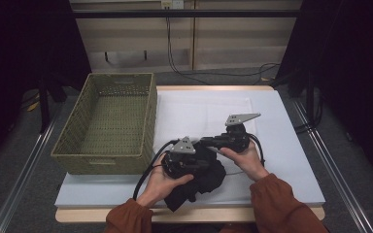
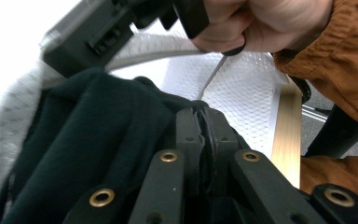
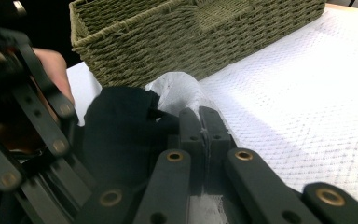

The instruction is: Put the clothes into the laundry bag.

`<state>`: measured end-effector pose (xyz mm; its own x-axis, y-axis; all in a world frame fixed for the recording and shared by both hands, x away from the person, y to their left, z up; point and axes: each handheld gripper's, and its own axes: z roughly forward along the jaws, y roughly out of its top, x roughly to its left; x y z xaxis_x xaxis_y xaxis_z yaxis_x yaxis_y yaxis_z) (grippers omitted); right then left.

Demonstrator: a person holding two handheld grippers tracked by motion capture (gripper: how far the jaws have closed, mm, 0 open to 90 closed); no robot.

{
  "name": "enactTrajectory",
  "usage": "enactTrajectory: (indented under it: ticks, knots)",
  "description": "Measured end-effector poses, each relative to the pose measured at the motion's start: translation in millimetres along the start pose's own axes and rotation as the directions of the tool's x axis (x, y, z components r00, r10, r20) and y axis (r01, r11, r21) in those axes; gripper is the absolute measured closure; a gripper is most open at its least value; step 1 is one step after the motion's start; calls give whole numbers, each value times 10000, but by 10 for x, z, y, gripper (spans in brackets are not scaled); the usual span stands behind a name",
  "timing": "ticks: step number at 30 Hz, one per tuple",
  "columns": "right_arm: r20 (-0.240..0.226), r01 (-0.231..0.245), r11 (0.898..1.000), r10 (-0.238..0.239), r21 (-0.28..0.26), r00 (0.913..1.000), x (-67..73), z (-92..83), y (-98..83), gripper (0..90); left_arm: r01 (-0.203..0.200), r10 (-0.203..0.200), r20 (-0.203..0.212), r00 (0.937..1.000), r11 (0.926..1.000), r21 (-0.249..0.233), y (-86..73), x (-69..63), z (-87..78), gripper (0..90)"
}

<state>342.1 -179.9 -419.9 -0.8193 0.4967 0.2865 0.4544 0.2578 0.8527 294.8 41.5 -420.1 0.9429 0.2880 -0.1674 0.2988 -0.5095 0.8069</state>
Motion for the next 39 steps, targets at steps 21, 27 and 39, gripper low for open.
enactTrajectory:
  ticks: [21, 27, 39]
  knots:
    - [88, -55, 10000, 54, 79, 9999, -7, -10, -35, 894, 397, -381, -245, 9990, 9969, 675, -231, 87, 474, 767]
    - [75, -37, 10000, 37, 76, 10000, -3, -19, -36, 893, 395, -389, -199, 9990, 9988, 299, -221, 65, 424, 545]
    - [93, -4, 10000, 4, 82, 10000, -1, -12, -33, 893, 482, -491, -382, 9981, 9985, -248, -126, 19, -107, 246]
